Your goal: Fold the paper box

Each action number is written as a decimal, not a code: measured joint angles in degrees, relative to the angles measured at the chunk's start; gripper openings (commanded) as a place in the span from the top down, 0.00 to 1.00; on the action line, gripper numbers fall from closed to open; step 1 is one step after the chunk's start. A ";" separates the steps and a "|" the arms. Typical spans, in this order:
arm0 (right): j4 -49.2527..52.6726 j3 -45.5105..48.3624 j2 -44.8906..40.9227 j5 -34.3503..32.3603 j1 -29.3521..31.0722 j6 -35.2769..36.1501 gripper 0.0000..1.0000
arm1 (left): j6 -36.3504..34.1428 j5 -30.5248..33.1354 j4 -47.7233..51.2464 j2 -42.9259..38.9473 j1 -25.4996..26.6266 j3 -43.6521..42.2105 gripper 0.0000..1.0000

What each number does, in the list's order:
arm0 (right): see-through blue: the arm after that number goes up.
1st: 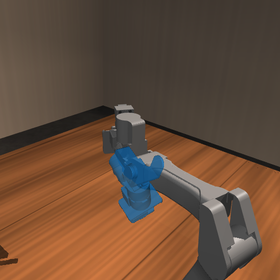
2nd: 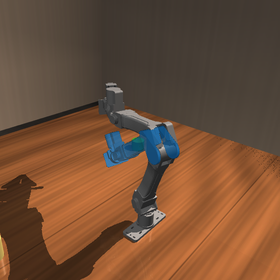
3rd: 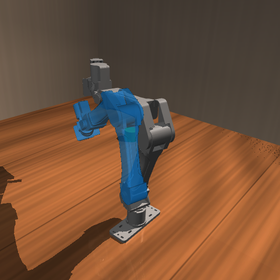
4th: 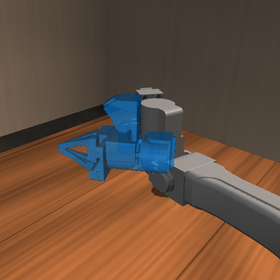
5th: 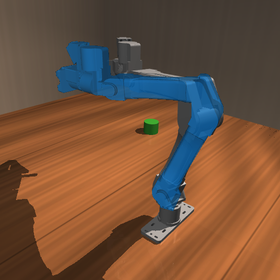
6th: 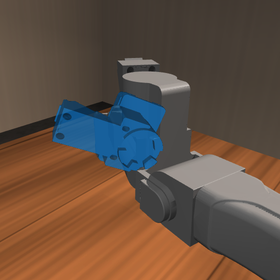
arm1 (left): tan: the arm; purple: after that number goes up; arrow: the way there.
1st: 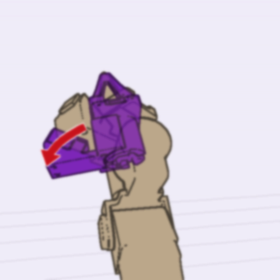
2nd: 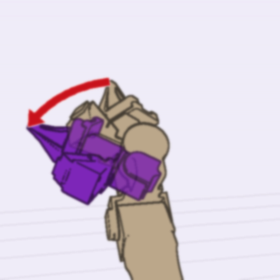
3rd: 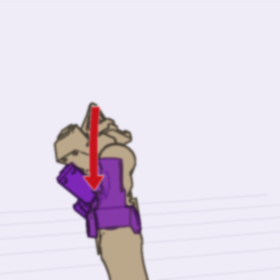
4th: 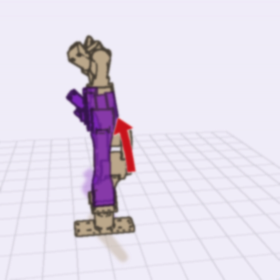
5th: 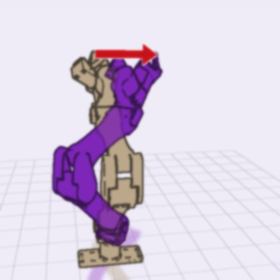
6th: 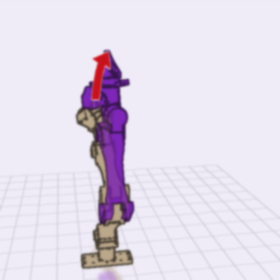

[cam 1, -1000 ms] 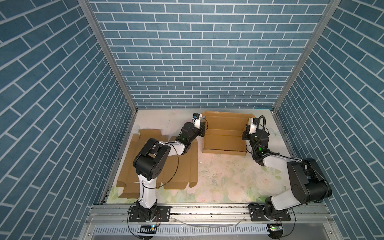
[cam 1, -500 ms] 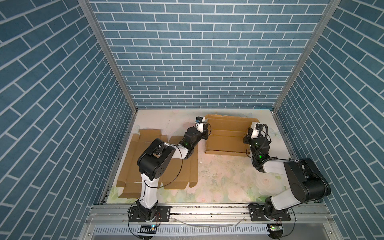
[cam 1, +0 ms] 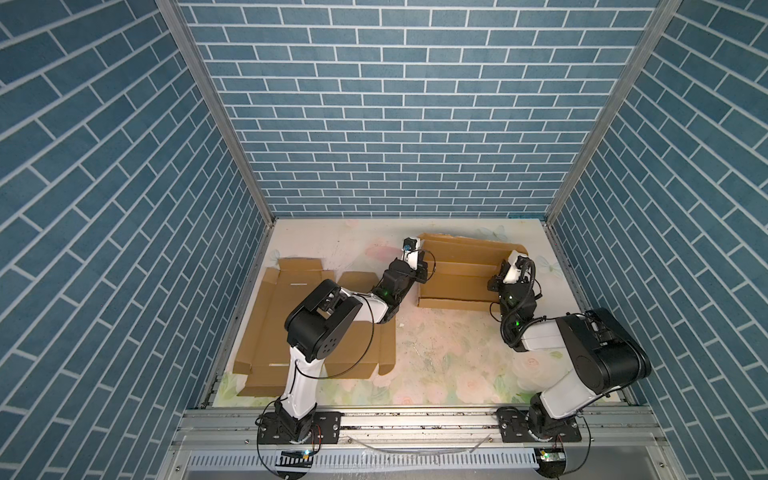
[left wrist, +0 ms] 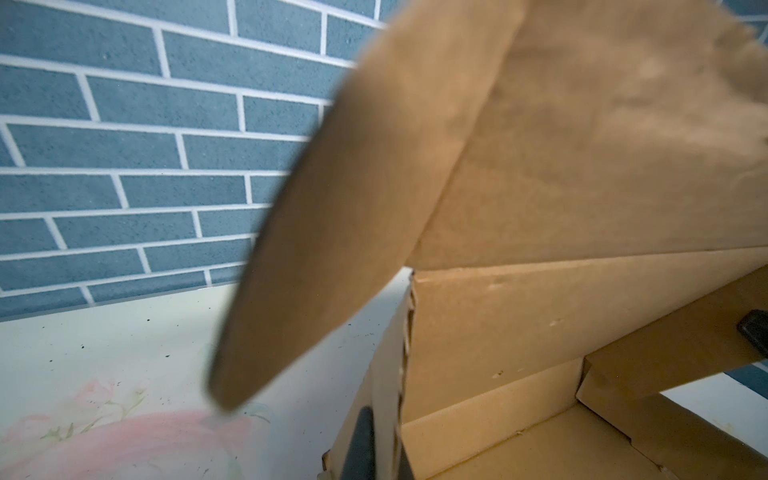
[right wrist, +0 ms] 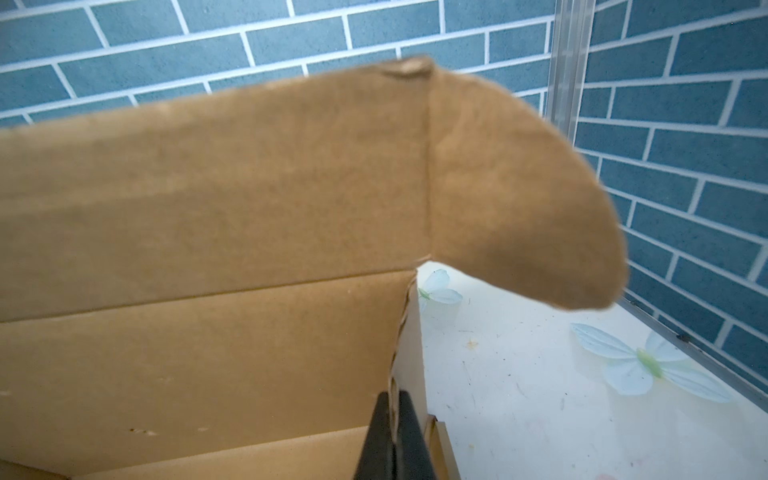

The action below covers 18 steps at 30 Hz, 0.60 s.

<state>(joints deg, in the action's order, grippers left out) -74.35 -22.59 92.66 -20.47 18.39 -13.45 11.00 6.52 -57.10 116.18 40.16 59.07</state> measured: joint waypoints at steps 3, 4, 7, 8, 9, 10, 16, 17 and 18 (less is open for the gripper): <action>-1.90 0.50 0.94 -0.79 0.42 -0.31 1.00 | -0.57 0.11 0.00 0.09 0.07 0.00 1.00; -2.45 0.76 1.11 -0.92 0.48 -0.35 1.00 | -0.81 0.11 0.00 0.09 0.09 0.00 1.00; -3.15 1.18 1.20 -1.22 0.61 -0.76 1.00 | -1.31 -0.15 -0.48 0.09 0.11 -0.46 1.00; -3.26 1.22 1.20 -1.27 0.63 -0.90 1.00 | -1.36 -0.26 -0.70 0.09 0.11 -0.59 1.00; -3.34 1.25 1.25 -1.36 0.66 -0.96 1.00 | -1.36 -0.37 -0.72 0.09 0.11 -0.61 1.00; -3.45 1.29 1.27 -1.49 0.68 -1.18 1.00 | -1.33 -0.57 -0.70 0.09 0.11 -0.61 1.00; -4.17 1.70 1.38 -2.29 0.68 -1.36 1.00 | -1.42 -1.73 -1.09 0.09 0.15 -1.07 1.00; -4.33 1.88 1.38 -2.29 0.68 -1.36 1.00 | -1.49 -1.77 -1.53 0.09 0.20 -1.40 1.00; -4.57 2.10 1.38 -2.27 0.68 -1.38 1.00 | -1.60 -1.84 -2.14 0.09 0.26 -1.86 1.00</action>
<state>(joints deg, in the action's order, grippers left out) -78.91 -20.49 94.04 -22.74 19.07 -14.83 9.41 4.69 -59.24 116.27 40.42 57.21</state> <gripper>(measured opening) 0.047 0.052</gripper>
